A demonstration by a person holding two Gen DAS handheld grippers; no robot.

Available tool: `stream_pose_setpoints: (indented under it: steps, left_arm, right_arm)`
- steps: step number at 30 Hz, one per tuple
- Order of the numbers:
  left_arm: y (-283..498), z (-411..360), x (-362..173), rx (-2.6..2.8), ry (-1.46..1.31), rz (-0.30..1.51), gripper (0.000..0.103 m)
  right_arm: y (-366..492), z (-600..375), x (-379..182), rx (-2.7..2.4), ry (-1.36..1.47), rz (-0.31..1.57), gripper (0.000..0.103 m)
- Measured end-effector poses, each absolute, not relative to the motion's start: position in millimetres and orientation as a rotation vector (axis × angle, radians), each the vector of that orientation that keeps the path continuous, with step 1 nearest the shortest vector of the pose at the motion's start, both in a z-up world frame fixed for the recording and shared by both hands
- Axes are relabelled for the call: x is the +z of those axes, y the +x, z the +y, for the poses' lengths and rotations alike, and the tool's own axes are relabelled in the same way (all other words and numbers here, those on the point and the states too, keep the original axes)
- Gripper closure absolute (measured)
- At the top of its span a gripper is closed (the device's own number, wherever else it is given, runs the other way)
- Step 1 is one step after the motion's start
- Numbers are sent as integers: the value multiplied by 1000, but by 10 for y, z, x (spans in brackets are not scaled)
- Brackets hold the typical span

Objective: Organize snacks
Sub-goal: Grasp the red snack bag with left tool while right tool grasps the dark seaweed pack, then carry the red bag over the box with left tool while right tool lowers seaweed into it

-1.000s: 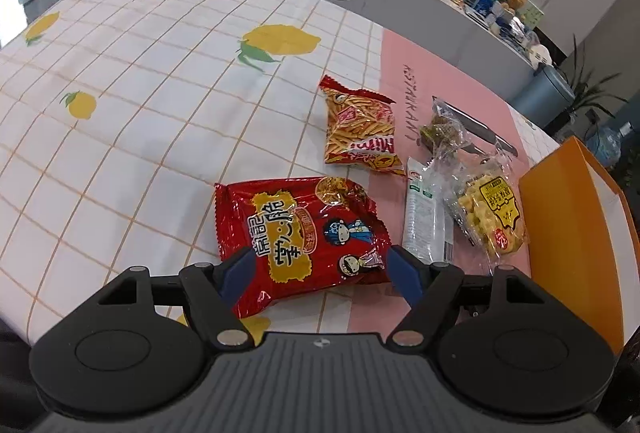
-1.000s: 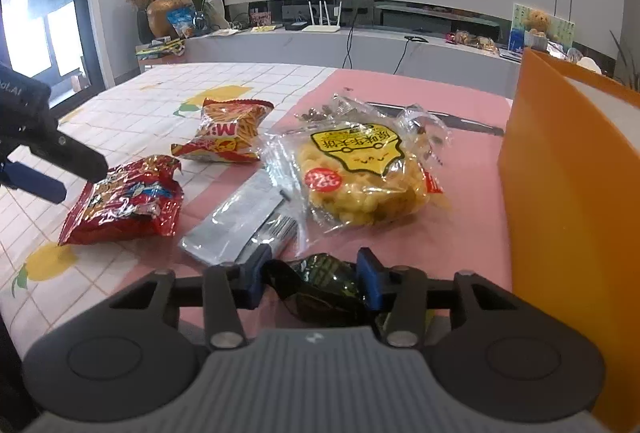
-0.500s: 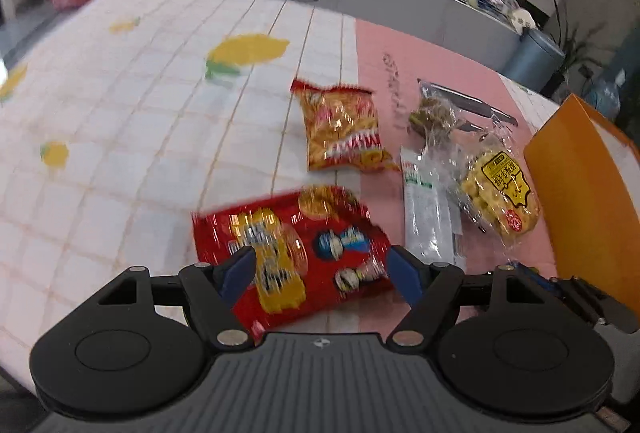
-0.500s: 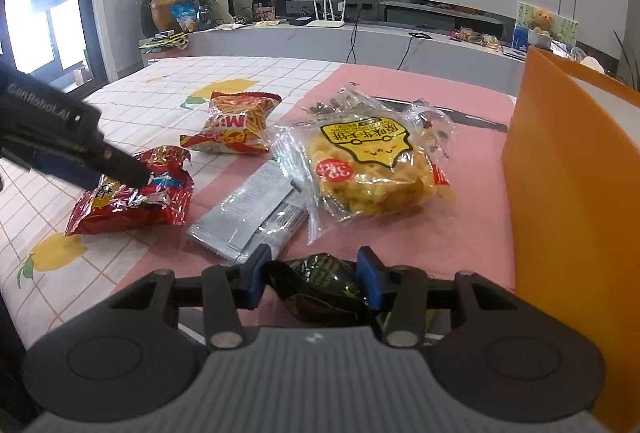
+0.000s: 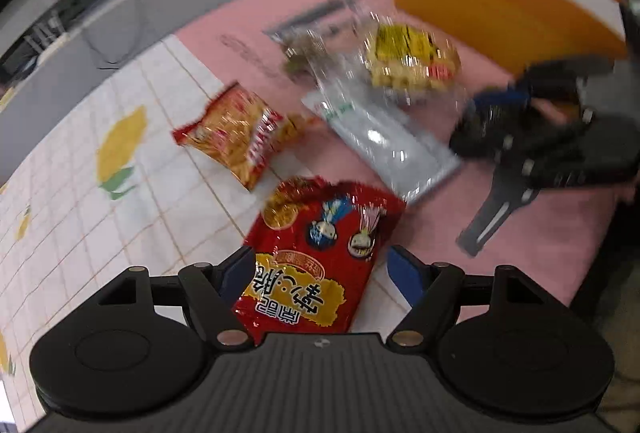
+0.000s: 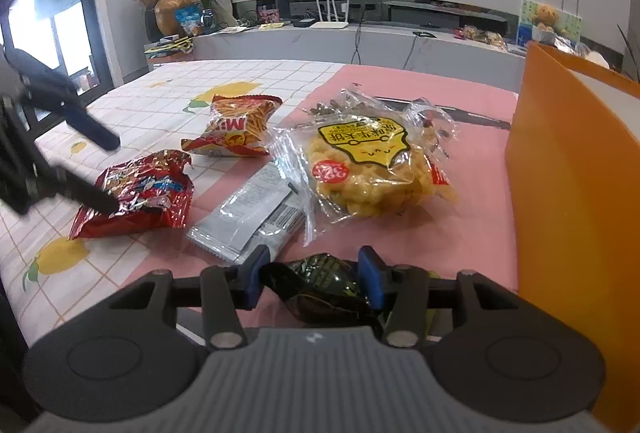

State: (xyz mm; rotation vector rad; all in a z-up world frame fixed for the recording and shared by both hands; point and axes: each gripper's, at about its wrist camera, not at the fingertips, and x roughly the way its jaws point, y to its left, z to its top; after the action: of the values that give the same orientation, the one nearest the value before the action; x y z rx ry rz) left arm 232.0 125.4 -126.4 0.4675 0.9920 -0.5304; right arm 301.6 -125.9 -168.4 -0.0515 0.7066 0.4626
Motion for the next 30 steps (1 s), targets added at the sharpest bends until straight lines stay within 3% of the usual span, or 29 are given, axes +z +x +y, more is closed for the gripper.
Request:
stream_pose_setpoints:
  steps: [5,9,18,21,30]
  left_arm:
    - [2412,1271,-1413,-553,502,976,12]
    - [2511,1321,-1540,-544,522,953,0]
    - [2736,1556,-1618,-568,302,1009,0]
    - [2694,1556,-1573,-549,287,999,20]
    - [2550,1526,-1465,-478,221,995,23]
  right_arm:
    - [3013,-1257,-1688,456,-68,701,55]
    - [3014,-1242,-1694,459,-79,697,54]
    - [3015,-1228,-1702,472,-99,685,54]
    - [3007,-1234,-1700,474,-99,684,55]
    - [2964,-1198,-1674,499,-150,675,58]
